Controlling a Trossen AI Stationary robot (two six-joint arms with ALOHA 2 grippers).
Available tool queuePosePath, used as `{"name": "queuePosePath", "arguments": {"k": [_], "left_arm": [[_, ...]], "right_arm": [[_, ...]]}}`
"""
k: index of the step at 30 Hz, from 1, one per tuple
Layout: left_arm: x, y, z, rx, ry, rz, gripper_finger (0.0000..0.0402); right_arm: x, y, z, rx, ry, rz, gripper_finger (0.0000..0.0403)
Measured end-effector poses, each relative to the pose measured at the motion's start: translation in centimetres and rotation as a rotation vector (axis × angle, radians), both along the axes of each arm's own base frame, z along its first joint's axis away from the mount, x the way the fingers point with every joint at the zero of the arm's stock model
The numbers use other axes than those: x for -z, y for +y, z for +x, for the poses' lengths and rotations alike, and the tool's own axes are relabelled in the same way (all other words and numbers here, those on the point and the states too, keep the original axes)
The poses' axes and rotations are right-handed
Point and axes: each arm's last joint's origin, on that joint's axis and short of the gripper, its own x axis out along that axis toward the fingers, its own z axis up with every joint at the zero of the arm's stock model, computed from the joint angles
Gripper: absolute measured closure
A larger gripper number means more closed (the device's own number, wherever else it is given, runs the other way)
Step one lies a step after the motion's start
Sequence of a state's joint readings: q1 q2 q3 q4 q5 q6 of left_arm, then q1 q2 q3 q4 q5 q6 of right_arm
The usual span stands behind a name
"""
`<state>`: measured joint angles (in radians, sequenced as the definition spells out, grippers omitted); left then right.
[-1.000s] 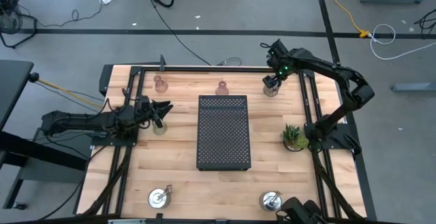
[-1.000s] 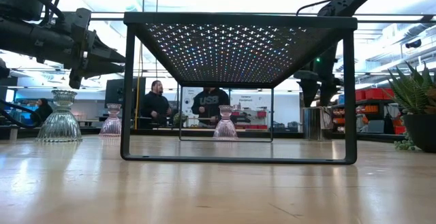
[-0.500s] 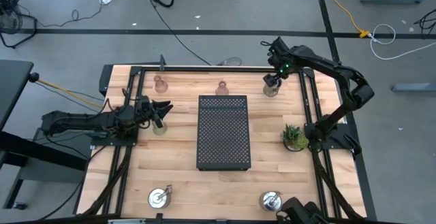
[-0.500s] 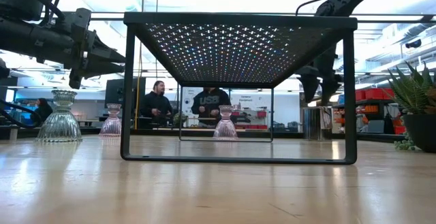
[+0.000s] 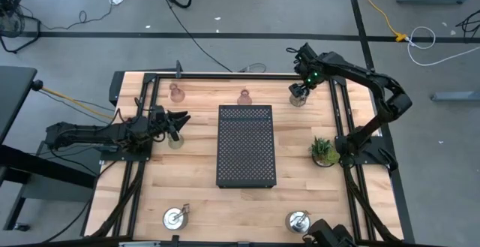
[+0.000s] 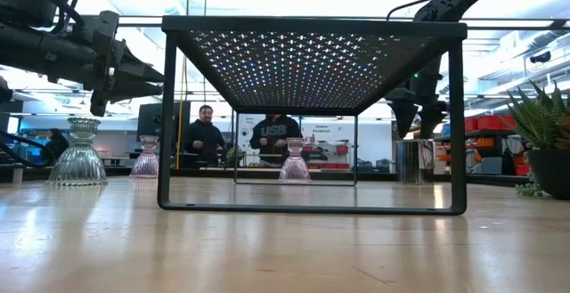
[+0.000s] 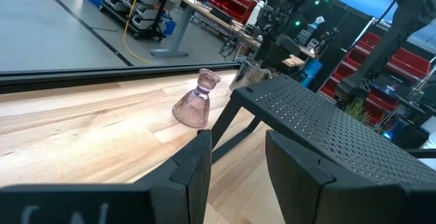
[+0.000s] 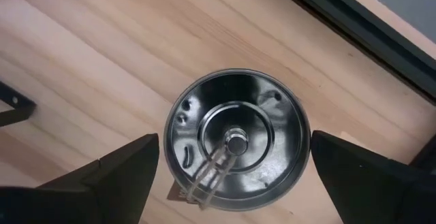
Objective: Pick & Place candle stick holders
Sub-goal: Put the top brown scented candle on the shelf
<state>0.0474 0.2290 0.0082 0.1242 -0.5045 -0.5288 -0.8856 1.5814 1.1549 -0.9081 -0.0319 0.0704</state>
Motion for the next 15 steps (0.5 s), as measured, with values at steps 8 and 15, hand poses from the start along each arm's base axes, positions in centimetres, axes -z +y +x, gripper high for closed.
{"name": "queuePosePath", "arguments": {"k": [8,15], "left_arm": [[0.03,0.0,0.0,0.002,0.009,0.011,0.0259],[0.02,0.0,0.0,0.002,0.012,0.015,0.0259]], "right_arm": [[0.02,0.06,0.21,0.001,-0.007,-0.002,0.0023],[0.51,0.06,0.55,-0.005,0.001,0.014,0.0023]]}}
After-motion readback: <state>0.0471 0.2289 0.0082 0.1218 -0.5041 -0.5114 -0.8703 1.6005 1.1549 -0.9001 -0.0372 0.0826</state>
